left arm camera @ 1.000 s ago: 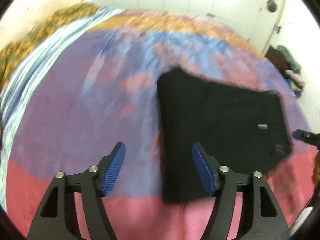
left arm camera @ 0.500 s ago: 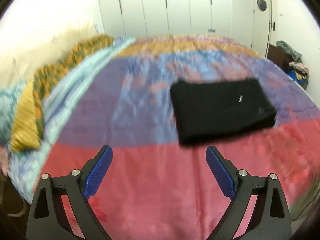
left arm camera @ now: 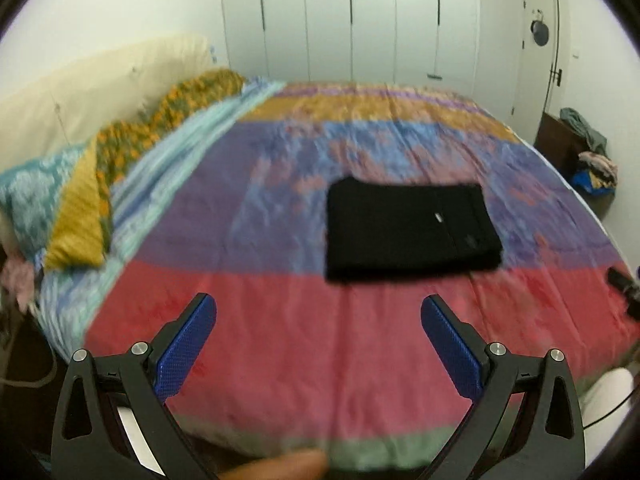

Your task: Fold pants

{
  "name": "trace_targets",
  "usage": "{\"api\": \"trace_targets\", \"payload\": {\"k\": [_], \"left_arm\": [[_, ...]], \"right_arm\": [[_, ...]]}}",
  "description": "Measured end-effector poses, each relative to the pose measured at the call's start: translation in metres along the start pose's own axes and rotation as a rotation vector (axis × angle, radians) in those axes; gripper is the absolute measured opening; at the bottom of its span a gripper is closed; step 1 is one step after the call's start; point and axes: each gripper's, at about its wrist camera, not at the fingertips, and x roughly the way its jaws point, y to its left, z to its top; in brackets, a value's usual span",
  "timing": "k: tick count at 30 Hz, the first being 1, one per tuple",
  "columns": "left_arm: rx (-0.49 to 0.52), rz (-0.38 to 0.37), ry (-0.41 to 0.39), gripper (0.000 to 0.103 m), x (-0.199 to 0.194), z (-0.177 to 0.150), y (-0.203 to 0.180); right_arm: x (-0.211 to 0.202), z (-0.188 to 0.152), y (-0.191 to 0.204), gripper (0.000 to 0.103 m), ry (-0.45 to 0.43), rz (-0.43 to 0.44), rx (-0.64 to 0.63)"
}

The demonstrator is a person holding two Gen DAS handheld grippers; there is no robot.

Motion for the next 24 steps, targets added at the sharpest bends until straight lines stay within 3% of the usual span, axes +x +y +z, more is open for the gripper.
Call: {"api": "trace_targets", "payload": {"k": [4, 8, 15, 20, 24], "left_arm": [[0.017, 0.007, 0.074, 0.102, 0.003, -0.017, -0.012], [0.015, -0.002, 0.111, 0.102, 0.001, -0.022, -0.020], [0.044, -0.028, 0.109, 0.102, -0.010, -0.024, -0.031], [0.087, 0.016, 0.104, 0.103, -0.016, -0.023, -0.039], [0.058, -0.055, 0.130, 0.102, -0.019, -0.023, -0.037]], "right_arm": [[-0.008, -0.029, 0.024, 0.103, 0.068, 0.053, -0.082], [-0.021, -0.042, 0.039, 0.103, 0.046, 0.052, -0.149], [-0.027, -0.033, 0.048, 0.103, 0.039, 0.066, -0.143], [-0.034, -0.032, 0.054, 0.103, 0.055, 0.078, -0.136], [-0.040, -0.034, 0.059, 0.103, 0.072, 0.103, -0.142]]}}
